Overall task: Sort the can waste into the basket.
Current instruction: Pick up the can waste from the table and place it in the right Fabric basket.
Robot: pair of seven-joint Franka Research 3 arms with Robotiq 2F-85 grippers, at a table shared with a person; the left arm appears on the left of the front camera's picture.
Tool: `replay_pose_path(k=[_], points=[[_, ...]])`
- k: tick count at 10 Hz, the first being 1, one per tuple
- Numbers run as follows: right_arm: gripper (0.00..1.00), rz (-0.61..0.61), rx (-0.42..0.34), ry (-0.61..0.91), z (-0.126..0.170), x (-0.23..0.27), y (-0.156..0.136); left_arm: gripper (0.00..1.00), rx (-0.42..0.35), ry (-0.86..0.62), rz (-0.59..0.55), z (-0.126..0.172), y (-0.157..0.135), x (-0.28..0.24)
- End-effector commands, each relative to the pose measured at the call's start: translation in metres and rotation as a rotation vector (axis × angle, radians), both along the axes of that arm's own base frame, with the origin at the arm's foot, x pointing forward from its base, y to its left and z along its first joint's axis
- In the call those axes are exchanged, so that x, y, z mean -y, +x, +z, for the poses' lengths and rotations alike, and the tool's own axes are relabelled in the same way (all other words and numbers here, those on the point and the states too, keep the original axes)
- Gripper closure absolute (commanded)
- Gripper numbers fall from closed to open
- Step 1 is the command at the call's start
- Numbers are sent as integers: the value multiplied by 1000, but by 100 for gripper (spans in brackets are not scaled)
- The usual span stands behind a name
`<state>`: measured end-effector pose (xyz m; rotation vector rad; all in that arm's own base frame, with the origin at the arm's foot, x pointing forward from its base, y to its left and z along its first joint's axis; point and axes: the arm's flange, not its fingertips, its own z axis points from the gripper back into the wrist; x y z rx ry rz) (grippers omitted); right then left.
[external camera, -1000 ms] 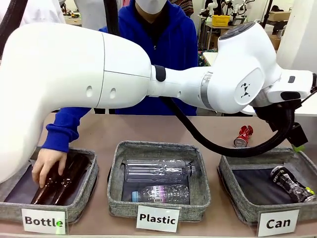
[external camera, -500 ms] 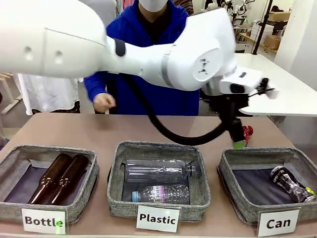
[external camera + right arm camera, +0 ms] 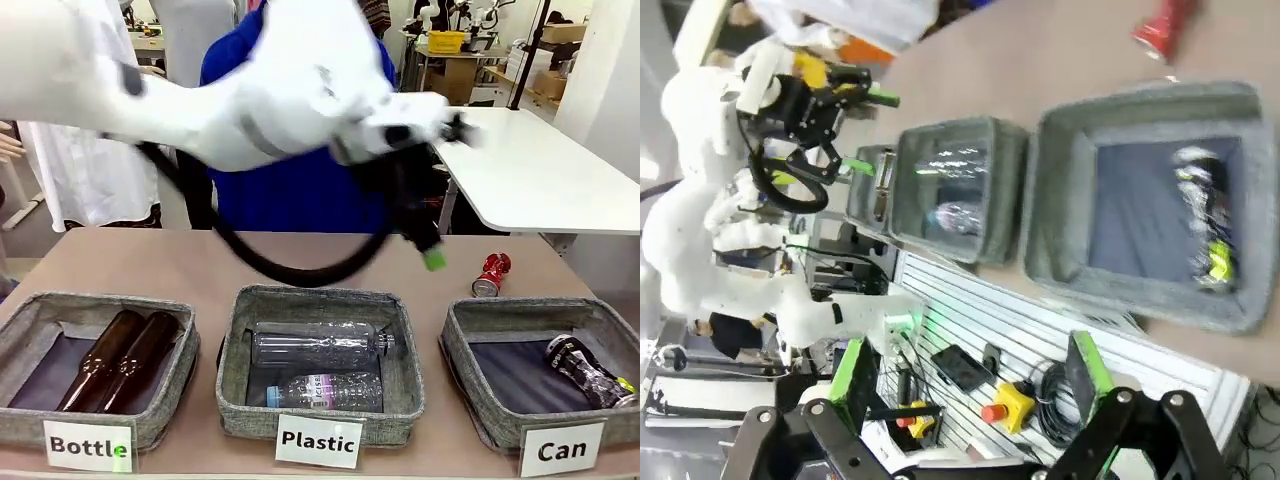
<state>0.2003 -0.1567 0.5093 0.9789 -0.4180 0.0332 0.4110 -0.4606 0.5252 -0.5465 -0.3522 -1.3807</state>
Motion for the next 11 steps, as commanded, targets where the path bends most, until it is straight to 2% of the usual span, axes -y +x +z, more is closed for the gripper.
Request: replay_pose_path(k=[1, 2, 3, 4, 5, 6, 7, 8, 10, 11], points=[[0, 54, 37, 81, -7, -79, 27, 0, -179, -82, 178, 19, -26, -153], [0, 108, 24, 120, -13, -112, 38, 0, -275, -149, 301, 18, -36, -213], [0, 137, -35, 180, -20, -138, 51, 0, -445, -275, 420, 7, -43, -267], [0, 149, -124, 234, -26, -161, 62, 0, -599, -399, 492, -11, -51, -315], [0, 163, -231, 294, -35, -181, 71, 0, -707, -559, 566, -35, -71, -360], [0, 187, -323, 339, -47, -187, 76, 0, -767, -728, 682, -65, -93, -396], [0, 162, -378, 362, -58, -186, 84, 0, -828, -892, 782, -88, -112, -430], [0, 113, -354, 343, -68, -173, 96, 0, -872, -991, 893, -109, -123, -458], [0, 46, -314, 350, -83, -122, 94, 0, -934, -1030, 1059, -147, -157, -490], [0, -3, -275, 348, -81, -102, 102, 0, -951, -998, 1079, -137, -139, -504]])
